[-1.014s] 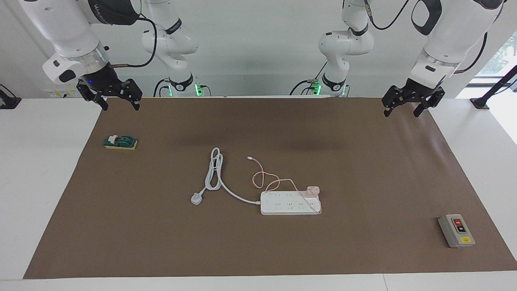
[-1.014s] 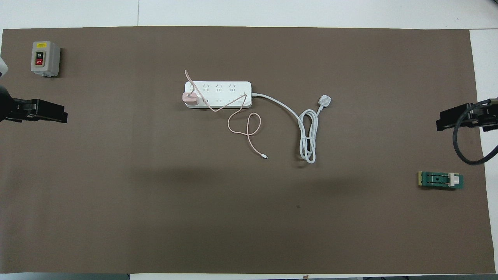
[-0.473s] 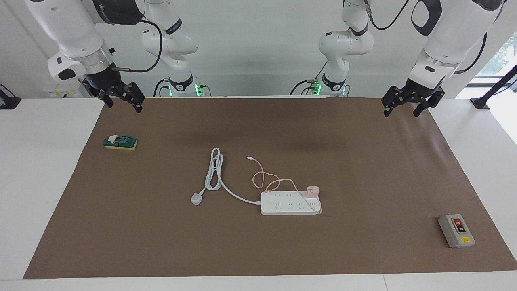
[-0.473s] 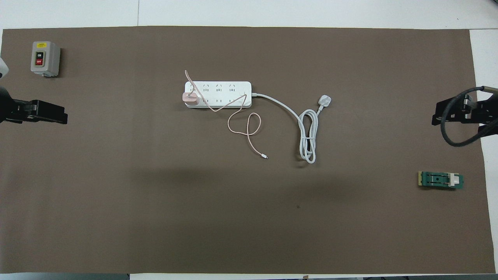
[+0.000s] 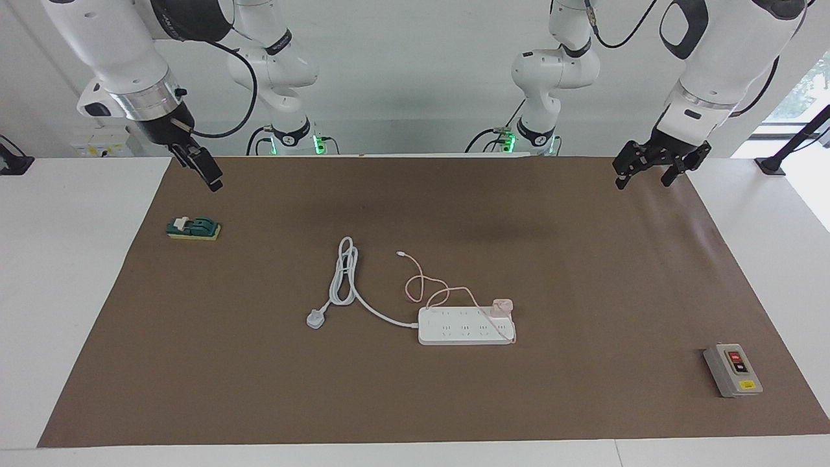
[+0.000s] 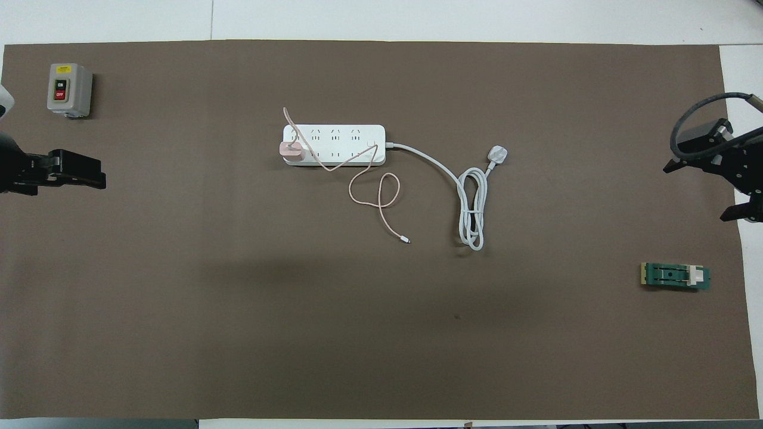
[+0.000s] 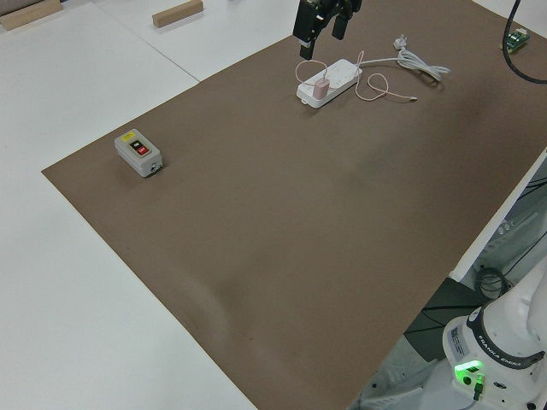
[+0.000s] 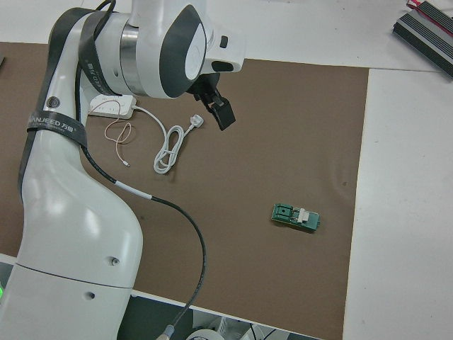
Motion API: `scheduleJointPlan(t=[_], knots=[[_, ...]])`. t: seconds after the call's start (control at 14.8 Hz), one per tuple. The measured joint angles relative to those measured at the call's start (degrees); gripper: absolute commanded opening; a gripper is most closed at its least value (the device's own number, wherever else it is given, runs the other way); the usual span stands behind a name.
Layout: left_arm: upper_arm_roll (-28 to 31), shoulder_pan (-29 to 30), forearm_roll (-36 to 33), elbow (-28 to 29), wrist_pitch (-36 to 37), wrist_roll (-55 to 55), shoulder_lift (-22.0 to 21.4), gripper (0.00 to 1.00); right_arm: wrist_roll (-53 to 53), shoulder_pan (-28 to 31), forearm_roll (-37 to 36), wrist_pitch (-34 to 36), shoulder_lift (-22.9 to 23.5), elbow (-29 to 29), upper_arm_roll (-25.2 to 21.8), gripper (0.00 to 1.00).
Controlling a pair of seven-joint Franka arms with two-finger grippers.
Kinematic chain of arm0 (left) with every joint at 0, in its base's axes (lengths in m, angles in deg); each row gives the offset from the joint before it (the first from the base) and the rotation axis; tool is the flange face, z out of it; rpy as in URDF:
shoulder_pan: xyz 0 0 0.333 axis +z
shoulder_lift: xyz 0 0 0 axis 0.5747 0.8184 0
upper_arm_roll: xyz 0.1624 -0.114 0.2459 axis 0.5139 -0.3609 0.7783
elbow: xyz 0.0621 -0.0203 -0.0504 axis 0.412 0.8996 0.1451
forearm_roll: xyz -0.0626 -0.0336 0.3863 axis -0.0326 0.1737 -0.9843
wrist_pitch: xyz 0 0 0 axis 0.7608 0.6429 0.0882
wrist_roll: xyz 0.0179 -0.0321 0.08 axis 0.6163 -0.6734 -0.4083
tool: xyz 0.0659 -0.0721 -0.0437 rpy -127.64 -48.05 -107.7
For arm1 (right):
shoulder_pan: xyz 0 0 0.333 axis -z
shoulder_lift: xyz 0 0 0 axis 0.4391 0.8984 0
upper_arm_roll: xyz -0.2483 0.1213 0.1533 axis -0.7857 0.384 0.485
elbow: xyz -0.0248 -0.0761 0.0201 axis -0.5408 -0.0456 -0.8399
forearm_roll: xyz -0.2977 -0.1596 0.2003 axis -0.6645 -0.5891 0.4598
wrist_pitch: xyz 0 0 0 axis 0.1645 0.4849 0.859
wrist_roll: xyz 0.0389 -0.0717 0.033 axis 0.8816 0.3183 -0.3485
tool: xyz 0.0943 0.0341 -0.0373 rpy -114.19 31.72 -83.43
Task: Unplug charger and place it aside
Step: 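Raise both grippers from rest and move them toward the power strip, then reach the left gripper to the pink charger while the right gripper reaches the strip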
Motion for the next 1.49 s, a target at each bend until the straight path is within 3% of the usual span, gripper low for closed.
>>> scheduleJointPlan(t=[0.27, 0.68, 1.01, 1.49], knots=[[-0.12, -0.01, 0.00, 0.86, -1.47, -8.45, 0.01, 1.00, 13.02, -0.59, 0.00, -0.11, -0.39, -1.45, 0.10, 1.00], [-0.26, -0.02, 0.00, 1.60, -6.01, -21.79, 1.68, 1.00, 16.43, -0.65, 0.00, -0.12, -1.84, -3.03, 0.06, 1.00], [-0.72, -3.37, -0.60, 1.39, -9.45, -39.50, 7.56, 1.00, 27.89, -1.63, 0.83, -6.73, -1.63, -5.13, 0.26, 1.00], [-0.86, -7.08, -0.95, -4.83, -10.44, -54.20, 16.58, 1.00, 32.51, -2.36, 14.78, -8.04, 3.81, -4.09, 0.29, 1.00]])
